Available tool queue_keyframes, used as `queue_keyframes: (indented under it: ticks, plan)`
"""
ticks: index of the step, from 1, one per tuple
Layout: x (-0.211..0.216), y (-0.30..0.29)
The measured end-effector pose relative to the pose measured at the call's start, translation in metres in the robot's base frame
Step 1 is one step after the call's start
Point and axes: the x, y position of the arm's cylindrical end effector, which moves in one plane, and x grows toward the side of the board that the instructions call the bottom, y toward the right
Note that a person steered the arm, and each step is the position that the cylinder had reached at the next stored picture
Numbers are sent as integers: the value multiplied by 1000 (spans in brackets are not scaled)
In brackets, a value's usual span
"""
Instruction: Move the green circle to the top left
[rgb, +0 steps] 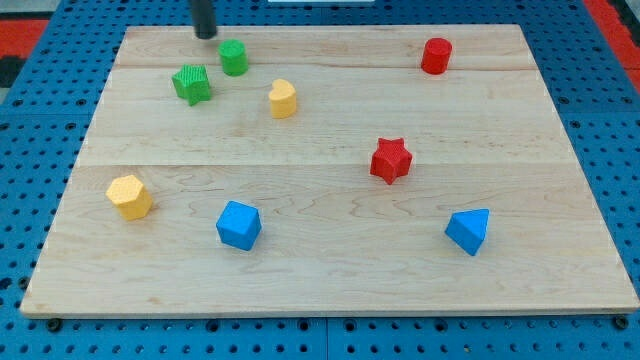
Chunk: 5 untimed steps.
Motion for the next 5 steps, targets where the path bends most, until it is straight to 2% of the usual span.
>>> queue_keyframes:
  ticks: [1, 2, 4, 5]
  plan:
    - [2, 55]
    - [2, 147]
    - [4, 134]
    - [20, 106]
